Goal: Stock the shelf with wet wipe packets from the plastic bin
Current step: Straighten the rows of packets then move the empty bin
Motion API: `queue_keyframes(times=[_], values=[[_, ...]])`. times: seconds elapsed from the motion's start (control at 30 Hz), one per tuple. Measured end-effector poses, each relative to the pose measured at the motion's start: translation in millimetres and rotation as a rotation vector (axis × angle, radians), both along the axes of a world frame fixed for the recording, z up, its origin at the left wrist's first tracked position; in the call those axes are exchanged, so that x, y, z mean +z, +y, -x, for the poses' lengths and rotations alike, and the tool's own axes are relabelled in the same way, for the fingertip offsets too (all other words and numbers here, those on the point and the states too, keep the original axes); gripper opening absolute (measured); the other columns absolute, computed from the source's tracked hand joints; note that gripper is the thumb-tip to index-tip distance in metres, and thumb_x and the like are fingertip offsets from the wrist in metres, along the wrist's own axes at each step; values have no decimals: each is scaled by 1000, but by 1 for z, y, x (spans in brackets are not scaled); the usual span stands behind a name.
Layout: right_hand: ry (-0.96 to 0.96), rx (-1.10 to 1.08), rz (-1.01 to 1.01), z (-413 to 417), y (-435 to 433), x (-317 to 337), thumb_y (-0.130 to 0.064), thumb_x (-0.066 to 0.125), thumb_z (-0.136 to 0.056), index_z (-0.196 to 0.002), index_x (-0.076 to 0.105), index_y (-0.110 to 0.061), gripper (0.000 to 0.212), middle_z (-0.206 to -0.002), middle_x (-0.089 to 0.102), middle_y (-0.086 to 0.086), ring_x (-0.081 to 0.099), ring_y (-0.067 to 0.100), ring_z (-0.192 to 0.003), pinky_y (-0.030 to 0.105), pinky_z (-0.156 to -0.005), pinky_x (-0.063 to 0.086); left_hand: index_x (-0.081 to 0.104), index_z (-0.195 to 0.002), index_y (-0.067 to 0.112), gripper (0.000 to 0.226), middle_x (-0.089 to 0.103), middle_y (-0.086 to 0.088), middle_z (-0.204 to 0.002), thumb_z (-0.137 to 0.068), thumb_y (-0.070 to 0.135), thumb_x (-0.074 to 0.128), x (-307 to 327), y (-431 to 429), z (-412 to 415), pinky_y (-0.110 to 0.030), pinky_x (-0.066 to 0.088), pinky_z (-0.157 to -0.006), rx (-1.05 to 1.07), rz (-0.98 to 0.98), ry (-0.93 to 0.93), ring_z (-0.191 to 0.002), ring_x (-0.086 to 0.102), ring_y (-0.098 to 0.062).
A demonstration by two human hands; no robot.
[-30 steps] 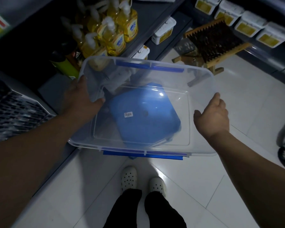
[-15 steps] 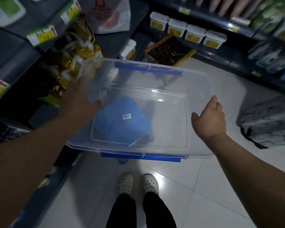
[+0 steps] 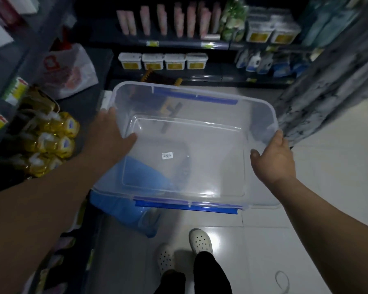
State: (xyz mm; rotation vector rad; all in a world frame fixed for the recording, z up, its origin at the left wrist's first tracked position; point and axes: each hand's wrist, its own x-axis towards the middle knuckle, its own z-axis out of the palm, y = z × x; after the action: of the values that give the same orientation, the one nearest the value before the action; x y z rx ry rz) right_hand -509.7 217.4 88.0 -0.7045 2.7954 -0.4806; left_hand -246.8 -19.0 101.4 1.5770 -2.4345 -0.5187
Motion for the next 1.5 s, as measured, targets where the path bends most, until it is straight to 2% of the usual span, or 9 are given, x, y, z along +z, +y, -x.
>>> queue_keyframes(times=[0.2, 0.37, 0.53, 0.73, 0.83, 0.93, 1.07, 1.33, 1.5], values=[[9, -184, -1, 22, 72, 13, -29, 55, -93, -151, 9, -2, 79, -152, 26, 21, 36, 42, -130, 44, -106, 33, 42, -134, 8, 76, 45, -17, -135, -76, 53, 63, 16, 26, 71, -46, 42, -99, -214, 54, -20, -122, 44, -36], [9, -336, -2, 39, 135, 17, -30, 54, -93, -151, 8, -1, 79, -153, 24, 21, 35, 42, -131, 45, -106, 32, 41, -133, 9, 70, 43, -17, -132, -80, 47, 66, 24, 64, 134, -46, 43, -94, -361, 44, -13, -116, 46, -38], [7, -479, -13, 62, 197, 17, -30, 54, -93, -151, 7, -1, 80, -152, 24, 22, 36, 43, -131, 45, -107, 33, 30, -145, 9, 81, 33, -16, -147, -82, 46, 66, 26, 107, 201, -44, 35, -108, -488, 11, -12, -132, 36, -35], [-13, -632, -13, 99, 271, 14, -32, 54, -94, -152, 7, -3, 80, -153, 24, 20, 36, 41, -133, 45, -107, 34, 27, -147, 12, 81, 34, -15, -146, -84, 49, 63, 29, 171, 288, -46, 27, -111, -599, 53, -79, -133, 35, -34], [-27, -707, -18, 120, 308, 12, -32, 55, -94, -152, 7, -4, 80, -154, 24, 19, 36, 40, -133, 45, -107, 34, 27, -146, 12, 84, 33, -15, -147, -80, 51, 64, 21, 202, 332, -51, 36, -107, -680, 16, -57, -130, 39, -37], [-44, -763, -27, 142, 347, 13, -32, 55, -94, -152, 5, -3, 82, -153, 24, 19, 36, 40, -132, 44, -106, 34, 27, -147, 12, 84, 32, -16, -149, -81, 47, 65, 17, 234, 374, -45, 36, -107, -766, -8, -45, -132, 37, -36], [-51, -825, -34, 168, 397, 18, -32, 55, -93, -152, 6, -2, 82, -154, 23, 20, 34, 39, -134, 42, -107, 33, 36, -140, 12, 78, 40, -14, -141, -78, 48, 67, 18, 279, 428, -46, 43, -98, -876, -20, -23, -124, 45, -36], [-39, -992, -17, 211, 473, 35, -33, 57, -92, -151, 11, -5, 80, -153, 26, 19, 35, 38, -134, 44, -106, 35, 40, -132, 3, 74, 44, -22, -135, -78, 44, 70, 30, 359, 527, -46, 41, -101, -1018, 18, -21, -123, 44, -39], [-34, -1076, -9, 246, 501, 44, -33, 56, -92, -152, 9, -6, 81, -152, 27, 17, 38, 38, -131, 43, -102, 39, 33, -142, 8, 83, 38, -22, -144, -79, 50, 66, 36, 391, 596, -48, 38, -105, -1085, 21, -39, -129, 40, -40]])
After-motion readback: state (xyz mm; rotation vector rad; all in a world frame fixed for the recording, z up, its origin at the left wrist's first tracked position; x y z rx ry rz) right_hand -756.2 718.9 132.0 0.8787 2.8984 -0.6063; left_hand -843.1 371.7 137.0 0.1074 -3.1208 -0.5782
